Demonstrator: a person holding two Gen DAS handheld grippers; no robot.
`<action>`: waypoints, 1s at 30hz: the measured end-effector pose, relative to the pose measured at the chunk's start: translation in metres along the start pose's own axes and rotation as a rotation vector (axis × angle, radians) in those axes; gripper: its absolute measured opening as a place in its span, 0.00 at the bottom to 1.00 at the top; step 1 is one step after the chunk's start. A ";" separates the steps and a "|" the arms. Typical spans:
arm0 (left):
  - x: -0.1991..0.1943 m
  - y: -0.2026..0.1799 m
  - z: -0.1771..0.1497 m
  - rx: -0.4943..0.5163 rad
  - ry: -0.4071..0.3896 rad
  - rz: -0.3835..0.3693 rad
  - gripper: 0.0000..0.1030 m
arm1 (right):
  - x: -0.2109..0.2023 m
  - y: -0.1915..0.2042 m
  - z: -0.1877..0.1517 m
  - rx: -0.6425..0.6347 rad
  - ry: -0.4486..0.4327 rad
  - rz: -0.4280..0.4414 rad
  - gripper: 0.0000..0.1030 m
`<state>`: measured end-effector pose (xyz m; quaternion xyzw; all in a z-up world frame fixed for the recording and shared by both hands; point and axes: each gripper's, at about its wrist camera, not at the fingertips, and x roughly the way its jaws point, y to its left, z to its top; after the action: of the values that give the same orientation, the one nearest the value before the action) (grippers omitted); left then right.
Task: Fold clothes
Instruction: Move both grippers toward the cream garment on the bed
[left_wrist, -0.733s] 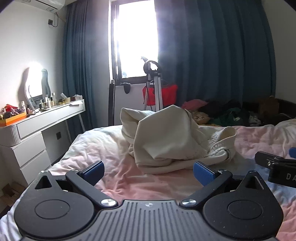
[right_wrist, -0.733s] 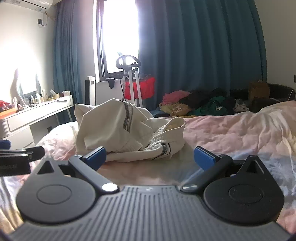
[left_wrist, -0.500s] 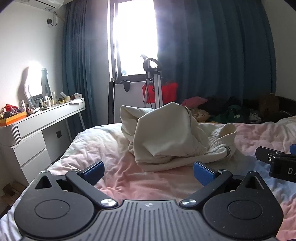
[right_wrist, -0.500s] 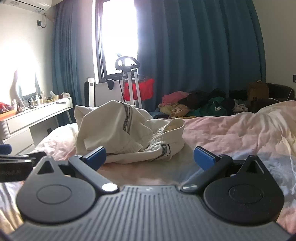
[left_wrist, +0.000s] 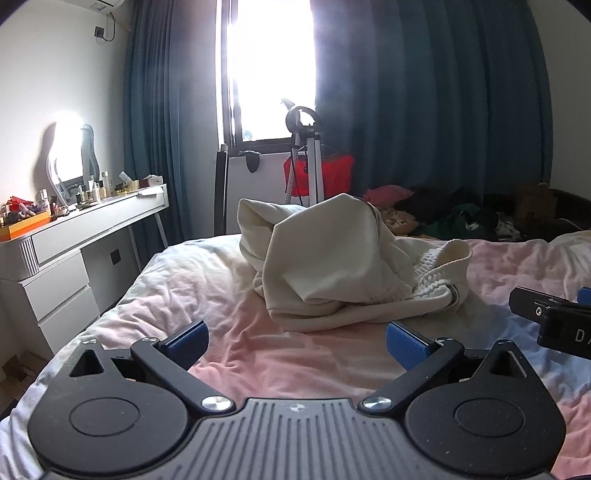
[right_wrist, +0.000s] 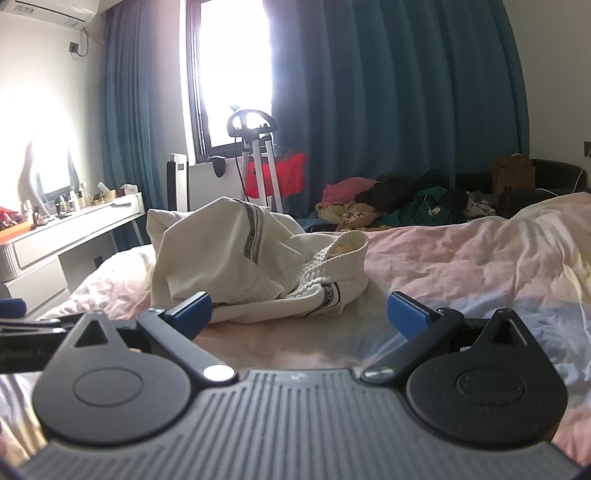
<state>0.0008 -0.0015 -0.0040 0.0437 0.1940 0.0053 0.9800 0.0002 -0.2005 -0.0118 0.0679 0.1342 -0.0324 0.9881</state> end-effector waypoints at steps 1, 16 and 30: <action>0.000 0.000 0.000 0.001 0.000 0.001 1.00 | 0.000 0.000 0.000 0.000 0.000 0.001 1.00; 0.002 -0.002 -0.002 0.014 -0.004 0.006 1.00 | 0.003 -0.002 0.000 0.015 0.017 0.008 1.00; 0.062 -0.042 -0.026 0.153 0.074 -0.027 1.00 | -0.006 -0.024 0.013 0.099 0.029 -0.042 1.00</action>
<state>0.0483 -0.0398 -0.0553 0.1157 0.2306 -0.0213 0.9659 -0.0044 -0.2262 -0.0012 0.1142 0.1481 -0.0585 0.9806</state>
